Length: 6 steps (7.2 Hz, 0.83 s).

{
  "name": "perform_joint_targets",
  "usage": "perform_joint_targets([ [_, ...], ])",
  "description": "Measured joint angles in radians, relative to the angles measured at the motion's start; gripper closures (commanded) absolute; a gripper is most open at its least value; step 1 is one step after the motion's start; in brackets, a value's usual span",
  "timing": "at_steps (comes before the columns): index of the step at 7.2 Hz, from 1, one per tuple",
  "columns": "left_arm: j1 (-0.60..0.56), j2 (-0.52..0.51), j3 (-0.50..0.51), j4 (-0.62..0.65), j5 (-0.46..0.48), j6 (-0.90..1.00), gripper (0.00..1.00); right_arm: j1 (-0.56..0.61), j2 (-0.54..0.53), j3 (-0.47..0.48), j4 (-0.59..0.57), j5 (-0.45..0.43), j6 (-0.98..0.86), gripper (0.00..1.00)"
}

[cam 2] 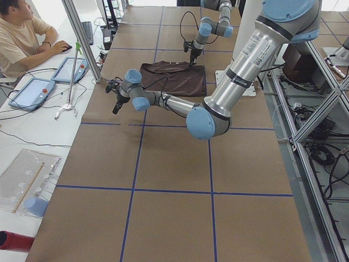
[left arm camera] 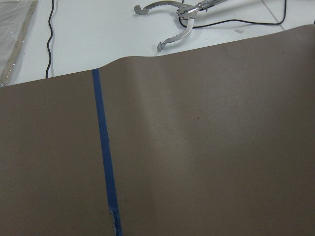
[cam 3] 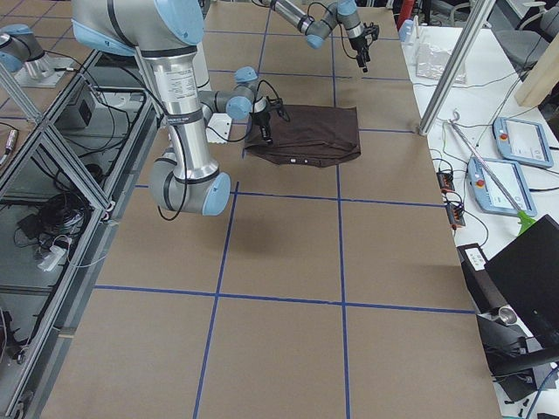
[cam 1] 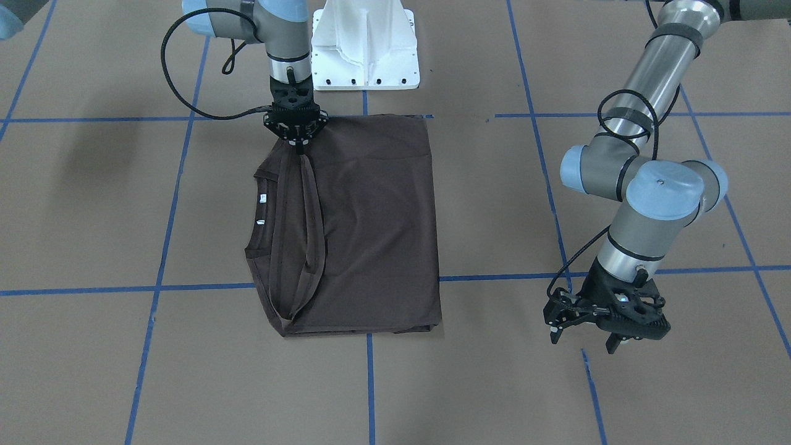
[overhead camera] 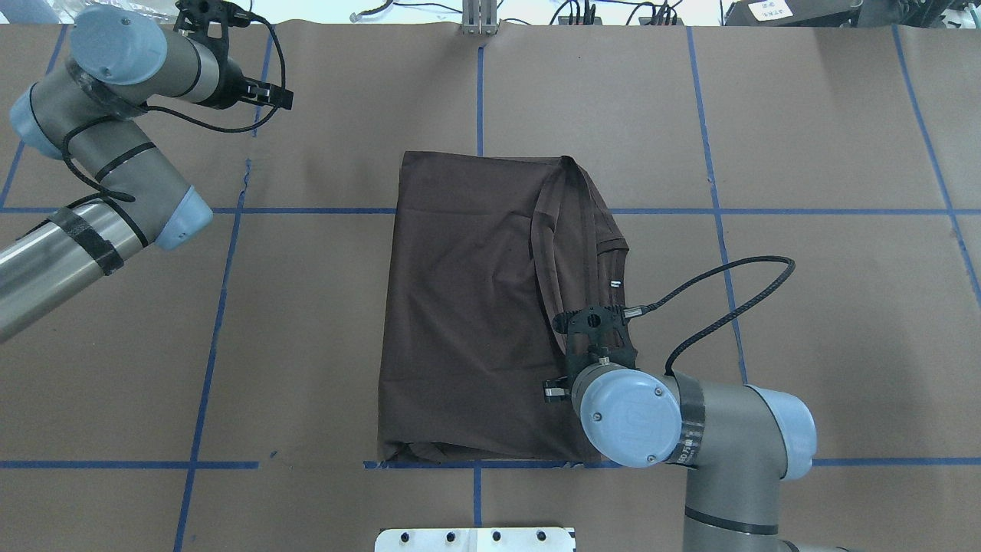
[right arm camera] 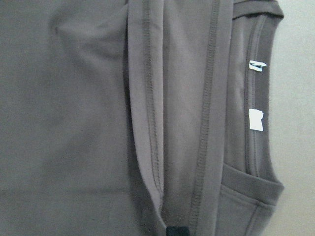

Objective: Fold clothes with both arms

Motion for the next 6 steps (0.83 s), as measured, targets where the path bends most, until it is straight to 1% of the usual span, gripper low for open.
perform_joint_targets([
  [1, 0.001, 0.0, 0.0, 0.0, 0.0, 0.0, 0.0, -0.008, -0.04, 0.023, 0.001, -0.017, 0.025, 1.0],
  [2, 0.001, 0.001, 0.0, 0.0, 0.0, 0.0, 0.0, -0.02, -0.061, 0.033, 0.001, -0.031, 0.056, 0.35],
  [3, 0.002, 0.001, 0.0, 0.0, 0.0, 0.0, 0.0, -0.03, -0.069, 0.035, 0.002, -0.038, 0.072, 0.0],
  [5, 0.003, 0.0, -0.004, 0.0, 0.0, -0.001, 0.0, -0.034, -0.066, 0.046, 0.014, -0.038, 0.076, 0.0],
  [6, 0.011, 0.001, -0.022, 0.002, -0.001, -0.013, 0.0, -0.02, -0.071, 0.07, 0.045, -0.032, 0.071, 0.0],
])
